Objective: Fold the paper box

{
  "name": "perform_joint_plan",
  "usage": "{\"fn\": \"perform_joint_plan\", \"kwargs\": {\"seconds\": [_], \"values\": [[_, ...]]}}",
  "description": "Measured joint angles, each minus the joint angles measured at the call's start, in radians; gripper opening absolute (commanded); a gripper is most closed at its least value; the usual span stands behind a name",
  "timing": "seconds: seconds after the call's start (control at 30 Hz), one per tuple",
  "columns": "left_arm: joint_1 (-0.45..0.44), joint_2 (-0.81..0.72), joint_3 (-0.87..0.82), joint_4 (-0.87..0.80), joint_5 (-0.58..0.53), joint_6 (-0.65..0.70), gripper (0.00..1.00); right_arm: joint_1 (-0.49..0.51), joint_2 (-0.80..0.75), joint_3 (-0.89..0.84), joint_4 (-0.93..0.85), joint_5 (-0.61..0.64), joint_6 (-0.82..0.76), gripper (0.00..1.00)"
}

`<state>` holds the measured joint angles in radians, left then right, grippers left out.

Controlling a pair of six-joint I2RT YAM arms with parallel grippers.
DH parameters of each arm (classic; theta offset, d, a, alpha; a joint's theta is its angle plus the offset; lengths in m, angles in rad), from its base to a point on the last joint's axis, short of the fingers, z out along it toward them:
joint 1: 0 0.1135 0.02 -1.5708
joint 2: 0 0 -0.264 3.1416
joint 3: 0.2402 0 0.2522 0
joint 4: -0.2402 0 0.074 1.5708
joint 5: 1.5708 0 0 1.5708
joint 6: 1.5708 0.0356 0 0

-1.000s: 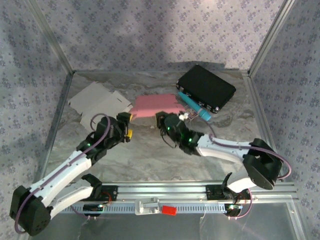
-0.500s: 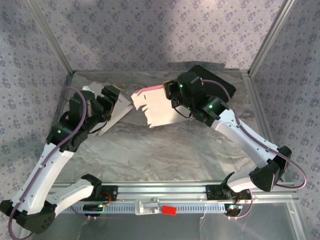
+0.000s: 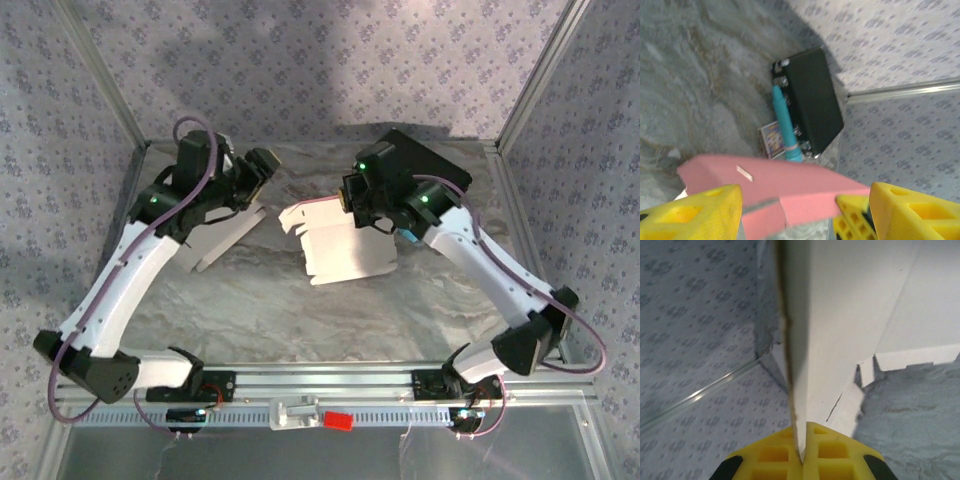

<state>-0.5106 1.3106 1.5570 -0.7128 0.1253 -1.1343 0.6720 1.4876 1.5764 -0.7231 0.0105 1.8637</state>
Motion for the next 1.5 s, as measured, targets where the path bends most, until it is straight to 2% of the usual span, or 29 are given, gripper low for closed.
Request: {"fn": "perform_joint_plan", "kwargs": {"seconds": [0.2,0.73,0.8,0.9,0.97,1.07,1.13,1.23,1.33,1.5], "values": [[-0.009,0.042,0.0,-0.033,0.049,-0.012,0.65,-0.034,0.101,-0.002,0.017,-0.058,0.003,0.0],[-0.081,0.134,-0.109,0.017,0.101,-0.099,0.62,-0.048,0.104,-0.025,0.072,-0.108,0.003,0.0],[-0.088,0.137,-0.109,0.032,0.104,-0.106,0.61,-0.049,0.104,-0.027,0.077,-0.112,0.003,0.0],[-0.093,0.145,-0.109,0.052,0.108,-0.113,0.53,-0.049,0.104,-0.028,0.087,-0.118,0.003,0.0],[-0.093,0.153,-0.109,0.069,0.111,-0.117,0.51,-0.049,0.104,-0.03,0.095,-0.123,0.003,0.0],[-0.093,0.161,-0.109,0.085,0.111,-0.116,0.55,-0.049,0.104,-0.046,0.112,-0.125,0.003,0.0],[-0.091,0.161,-0.109,0.084,0.111,-0.108,0.63,-0.053,0.103,-0.07,0.13,-0.128,0.003,0.0],[-0.075,0.148,-0.117,0.08,0.11,-0.092,0.71,-0.061,0.099,-0.127,0.177,-0.132,-0.002,0.0],[-0.03,0.09,-0.168,0.063,0.111,-0.069,0.72,-0.072,0.087,-0.21,0.248,-0.138,-0.021,0.0],[0.106,-0.045,-0.278,0.009,0.115,-0.008,0.62,-0.079,0.087,-0.298,0.36,-0.182,-0.073,0.0]]}}
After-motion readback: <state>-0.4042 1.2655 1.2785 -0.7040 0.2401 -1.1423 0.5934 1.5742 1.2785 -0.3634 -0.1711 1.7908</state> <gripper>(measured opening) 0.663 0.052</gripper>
